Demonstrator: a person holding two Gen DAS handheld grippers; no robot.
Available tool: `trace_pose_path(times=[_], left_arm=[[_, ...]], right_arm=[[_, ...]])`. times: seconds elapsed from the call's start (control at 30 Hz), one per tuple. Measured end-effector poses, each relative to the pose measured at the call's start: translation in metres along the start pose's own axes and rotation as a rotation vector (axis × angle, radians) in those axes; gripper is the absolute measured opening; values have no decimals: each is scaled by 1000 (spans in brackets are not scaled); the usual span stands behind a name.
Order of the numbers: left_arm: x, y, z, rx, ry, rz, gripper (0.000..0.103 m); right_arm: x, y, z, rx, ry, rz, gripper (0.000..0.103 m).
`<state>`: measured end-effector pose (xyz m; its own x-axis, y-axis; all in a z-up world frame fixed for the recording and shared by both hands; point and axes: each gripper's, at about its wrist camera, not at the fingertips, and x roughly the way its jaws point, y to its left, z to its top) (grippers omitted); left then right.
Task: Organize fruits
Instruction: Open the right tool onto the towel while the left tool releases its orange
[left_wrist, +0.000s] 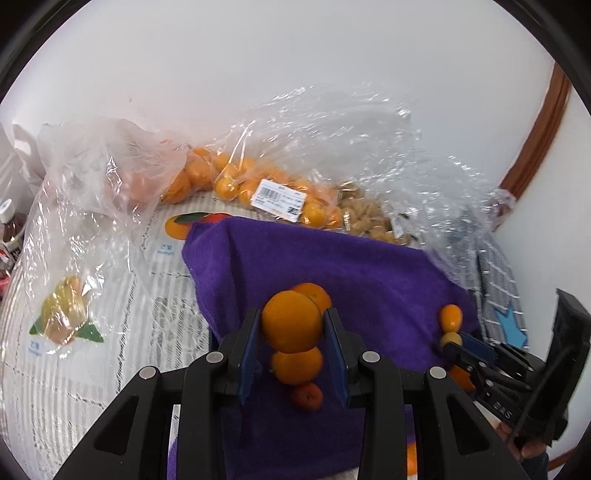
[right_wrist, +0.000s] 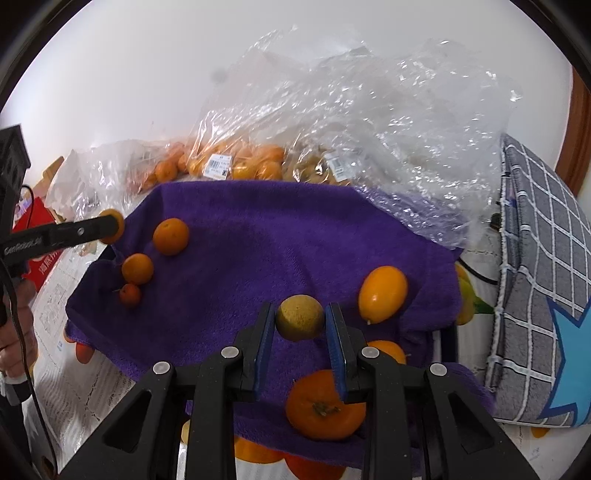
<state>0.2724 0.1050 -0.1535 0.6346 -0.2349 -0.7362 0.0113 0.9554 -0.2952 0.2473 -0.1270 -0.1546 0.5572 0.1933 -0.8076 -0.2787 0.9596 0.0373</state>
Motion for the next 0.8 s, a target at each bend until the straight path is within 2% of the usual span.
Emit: trace_pose_path(times=[0.1,0.23,0.4,0.8], left_arm=[[9,1,2,10,14,31,32],[21,7,2,-18,53,20,32],[32,5,-1,-5,79,49,32],[46,6,-3,9,98,76,33]], right_arm=[[5,5,1,-15,9,-3,28],[11,7,2,-28,24,-10,28],[17,7,0,-35,41,-17,28],[23,7,-2,-46,61,-35,28]])
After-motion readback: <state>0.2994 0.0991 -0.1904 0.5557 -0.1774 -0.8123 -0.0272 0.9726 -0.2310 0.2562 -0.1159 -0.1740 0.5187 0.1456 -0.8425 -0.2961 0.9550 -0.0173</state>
